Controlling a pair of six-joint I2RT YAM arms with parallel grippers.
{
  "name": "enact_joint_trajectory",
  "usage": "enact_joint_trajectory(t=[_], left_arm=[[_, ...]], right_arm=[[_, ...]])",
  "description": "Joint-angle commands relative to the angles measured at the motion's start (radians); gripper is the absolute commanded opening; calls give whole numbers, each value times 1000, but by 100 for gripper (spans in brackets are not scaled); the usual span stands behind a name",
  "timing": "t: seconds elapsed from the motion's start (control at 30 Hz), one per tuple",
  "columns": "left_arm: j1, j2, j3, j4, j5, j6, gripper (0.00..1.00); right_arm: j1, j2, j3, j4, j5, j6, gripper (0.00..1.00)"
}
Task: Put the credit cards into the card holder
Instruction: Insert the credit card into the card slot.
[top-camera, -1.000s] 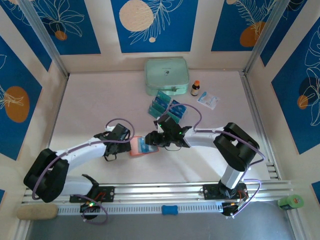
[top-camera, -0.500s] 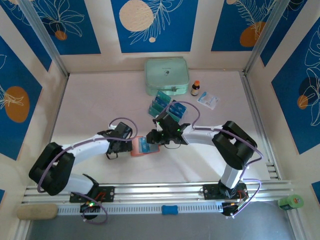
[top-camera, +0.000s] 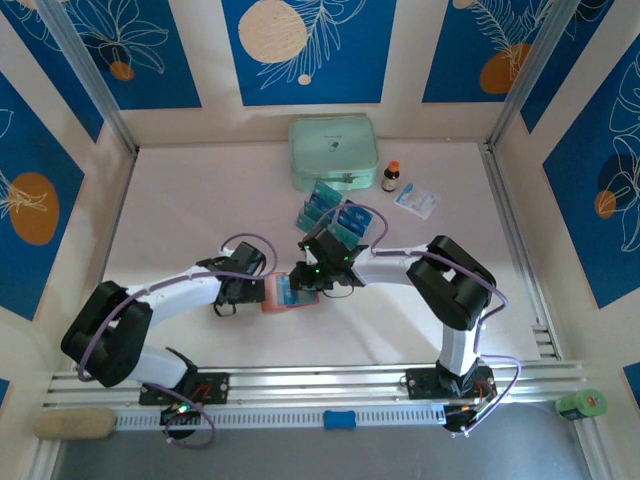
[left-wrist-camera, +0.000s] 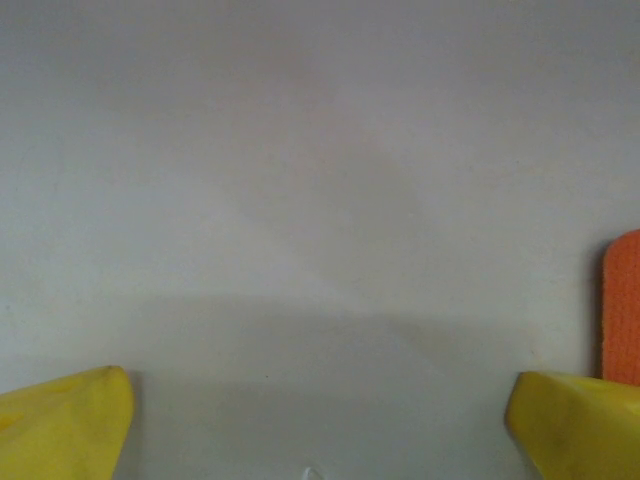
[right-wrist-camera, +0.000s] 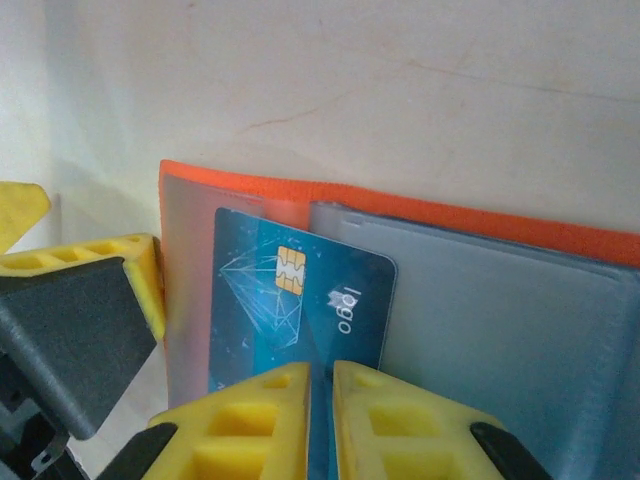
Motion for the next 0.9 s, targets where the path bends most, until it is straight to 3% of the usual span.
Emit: enact_joint_trajectory(t=[0.0,0.33,0.57,0.87], left_arm=[[12,41,0,87,16,-2,100],[11,33,1,84,20,-3,100],[11,4,-1,79,22,-7,100],[11,-4,-3,76,22,-7,100]], right_arm=[[25,38,50,-39,-22,-16,14],[54,53,109,-43,-67,1,12],[33,-41,57,-72,-11,-6,12],[23,-12,38,-75,0,-4,11]])
